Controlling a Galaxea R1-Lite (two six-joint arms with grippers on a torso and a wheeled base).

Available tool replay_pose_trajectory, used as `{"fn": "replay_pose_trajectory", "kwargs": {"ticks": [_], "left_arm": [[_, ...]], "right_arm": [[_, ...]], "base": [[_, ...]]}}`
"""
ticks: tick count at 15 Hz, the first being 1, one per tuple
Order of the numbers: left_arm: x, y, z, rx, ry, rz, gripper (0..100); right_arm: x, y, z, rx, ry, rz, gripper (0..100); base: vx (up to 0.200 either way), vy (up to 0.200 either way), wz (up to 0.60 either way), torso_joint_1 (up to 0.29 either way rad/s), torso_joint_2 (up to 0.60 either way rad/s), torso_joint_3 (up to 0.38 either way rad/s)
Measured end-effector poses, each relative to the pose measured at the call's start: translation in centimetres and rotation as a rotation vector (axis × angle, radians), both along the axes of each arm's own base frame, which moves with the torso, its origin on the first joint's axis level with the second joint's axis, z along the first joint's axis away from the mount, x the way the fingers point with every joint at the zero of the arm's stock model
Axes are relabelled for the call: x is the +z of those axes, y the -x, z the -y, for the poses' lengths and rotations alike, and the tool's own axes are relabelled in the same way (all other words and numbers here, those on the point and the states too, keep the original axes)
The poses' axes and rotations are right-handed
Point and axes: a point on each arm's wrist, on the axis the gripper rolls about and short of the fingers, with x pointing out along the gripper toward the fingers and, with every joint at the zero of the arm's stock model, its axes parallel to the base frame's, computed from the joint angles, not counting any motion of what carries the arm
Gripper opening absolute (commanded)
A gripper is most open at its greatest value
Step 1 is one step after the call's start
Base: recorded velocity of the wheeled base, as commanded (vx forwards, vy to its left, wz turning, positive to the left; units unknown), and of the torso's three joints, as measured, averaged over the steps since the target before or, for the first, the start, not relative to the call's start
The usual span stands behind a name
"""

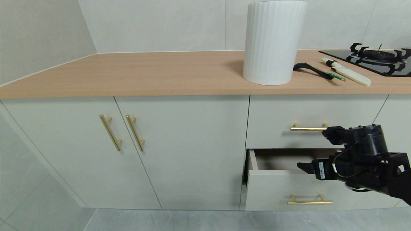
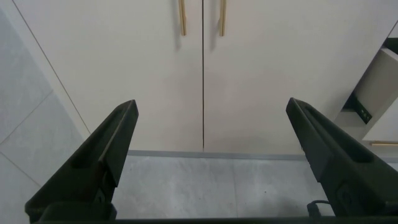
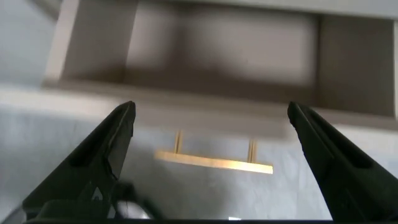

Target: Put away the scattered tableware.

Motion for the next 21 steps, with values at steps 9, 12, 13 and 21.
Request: {"fn": "replay_pose_trajectory", "kwargs": {"ticks": [9,12,13,21], "left_arm": [[0.0,0.0,0.0,0.000,0.000,0.000,100],[0.0,0.0,0.0,0.000,0.000,0.000,100],[0.0,0.0,0.0,0.000,0.000,0.000,100],[0.0,0.0,0.0,0.000,0.000,0.000,100]], "right_arm": [[-4.6,-2.1,-0.4,-0.056,0.032,0.014,100],[-4.7,-1.8,-0.3,-0.053,0.040,-0.005,100],[-4.7,-1.7,-0.3,-0.052,0.043,-0.010,100],[-3.7,0.6,-0.8,-0.002,0.077,-0.113,100]], "base": [[0.000,0.000,0.00,0.000,0.00,0.000],[0.000,0.000,0.00,0.000,0.00,0.000],[0.000,0.000,0.00,0.000,0.00,0.000],[0.000,0.000,0.00,0.000,0.00,0.000]]}}
